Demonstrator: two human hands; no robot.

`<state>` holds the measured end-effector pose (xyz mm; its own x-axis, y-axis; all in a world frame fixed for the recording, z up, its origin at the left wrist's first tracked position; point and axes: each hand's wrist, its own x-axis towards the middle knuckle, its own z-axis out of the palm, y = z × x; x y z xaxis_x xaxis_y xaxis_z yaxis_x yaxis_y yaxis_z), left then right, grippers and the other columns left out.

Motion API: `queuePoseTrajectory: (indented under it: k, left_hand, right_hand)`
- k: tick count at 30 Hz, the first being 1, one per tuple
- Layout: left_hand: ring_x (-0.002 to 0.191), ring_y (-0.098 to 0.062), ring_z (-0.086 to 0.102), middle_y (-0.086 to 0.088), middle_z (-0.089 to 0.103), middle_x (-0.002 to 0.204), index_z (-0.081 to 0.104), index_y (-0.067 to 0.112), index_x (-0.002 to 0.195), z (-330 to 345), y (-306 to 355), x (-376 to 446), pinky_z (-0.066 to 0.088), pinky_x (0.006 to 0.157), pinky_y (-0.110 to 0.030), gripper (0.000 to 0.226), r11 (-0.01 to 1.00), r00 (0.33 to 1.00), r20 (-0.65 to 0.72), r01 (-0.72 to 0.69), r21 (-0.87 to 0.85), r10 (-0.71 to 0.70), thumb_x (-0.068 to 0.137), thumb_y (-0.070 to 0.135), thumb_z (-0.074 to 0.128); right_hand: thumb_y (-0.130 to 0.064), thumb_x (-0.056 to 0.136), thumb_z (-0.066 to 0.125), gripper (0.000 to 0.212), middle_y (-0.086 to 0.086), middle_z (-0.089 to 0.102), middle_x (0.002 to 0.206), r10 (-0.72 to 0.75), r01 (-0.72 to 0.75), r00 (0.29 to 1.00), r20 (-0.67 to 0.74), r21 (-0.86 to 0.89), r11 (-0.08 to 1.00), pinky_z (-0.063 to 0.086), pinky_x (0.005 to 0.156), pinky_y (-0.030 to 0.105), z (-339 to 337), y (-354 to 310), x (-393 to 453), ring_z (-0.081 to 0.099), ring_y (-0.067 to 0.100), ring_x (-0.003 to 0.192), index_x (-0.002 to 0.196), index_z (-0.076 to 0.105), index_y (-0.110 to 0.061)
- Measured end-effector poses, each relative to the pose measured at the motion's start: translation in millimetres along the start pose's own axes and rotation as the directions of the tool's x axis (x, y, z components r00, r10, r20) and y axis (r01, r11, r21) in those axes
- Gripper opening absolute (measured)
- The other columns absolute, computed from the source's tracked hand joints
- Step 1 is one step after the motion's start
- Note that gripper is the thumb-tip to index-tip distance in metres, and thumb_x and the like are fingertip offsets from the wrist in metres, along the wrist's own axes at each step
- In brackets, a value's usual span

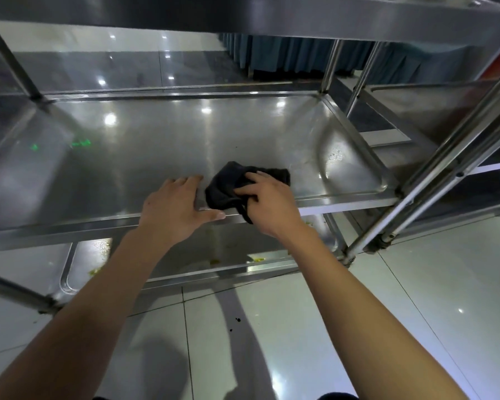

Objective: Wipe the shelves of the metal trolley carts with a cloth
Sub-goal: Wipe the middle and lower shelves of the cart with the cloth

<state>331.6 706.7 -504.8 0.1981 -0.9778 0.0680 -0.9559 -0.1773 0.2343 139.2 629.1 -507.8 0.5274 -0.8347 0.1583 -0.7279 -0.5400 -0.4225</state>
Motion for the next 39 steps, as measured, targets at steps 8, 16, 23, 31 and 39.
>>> queuePoseTrajectory:
  k: [8,16,23,31,39]
  left_hand:
    - [0.103,-0.027,0.057,0.005,0.065,0.105,0.066,0.033,0.100,-3,-5,6,0.052,0.082,-0.042,0.056,0.992,0.995,-0.054,-0.084,0.089,0.090,0.085,0.078,0.036]
    - [0.114,-0.027,0.053,0.007,0.061,0.123,0.067,0.039,0.115,-2,-11,17,0.051,0.091,-0.047,0.062,0.997,1.000,-0.013,-0.009,0.076,0.010,0.077,0.080,0.041]
    - [0.118,-0.026,0.052,0.005,0.058,0.131,0.064,0.036,0.123,10,-13,14,0.048,0.089,-0.044,0.064,0.986,0.998,-0.054,-0.013,0.169,0.022,0.084,0.073,0.029]
    - [0.115,-0.023,0.054,0.009,0.061,0.126,0.063,0.040,0.124,10,-17,15,0.047,0.086,-0.043,0.066,0.983,0.997,-0.072,-0.017,0.183,0.030,0.081,0.073,0.025]
    - [0.108,-0.023,0.057,0.007,0.064,0.114,0.068,0.042,0.113,18,-27,9,0.050,0.082,-0.042,0.046,0.994,0.988,-0.153,-0.012,0.105,0.028,0.085,0.066,0.040]
  right_hand:
    - [-0.011,0.088,0.051,0.044,-0.002,0.048,0.152,0.355,-0.363,0.925,-0.134,-0.036,0.931,0.033,0.116,0.039,-69,133,-15,0.044,0.023,0.138,0.125,0.070,-0.028]
    - [-0.018,0.092,0.048,0.052,0.004,0.037,0.159,0.490,-0.516,0.854,-0.174,-0.156,0.842,0.026,0.116,0.052,-85,170,7,0.032,0.028,0.145,0.143,0.053,-0.029]
    - [-0.025,0.092,0.042,0.051,0.006,0.034,0.156,0.477,-0.478,0.878,-0.041,-0.117,0.870,0.009,0.120,0.058,-45,118,59,0.022,0.029,0.147,0.141,0.052,-0.032]
    - [-0.020,0.094,0.042,0.052,0.001,0.021,0.164,0.193,-0.188,0.963,0.186,-0.046,0.981,0.002,0.120,0.055,29,-2,115,0.007,0.029,0.152,0.143,0.049,-0.037]
    - [-0.008,0.095,0.045,0.043,0.001,0.039,0.155,0.028,-0.107,0.977,0.210,0.377,0.920,0.020,0.121,0.047,47,-55,124,0.029,0.023,0.146,0.128,0.062,-0.030]
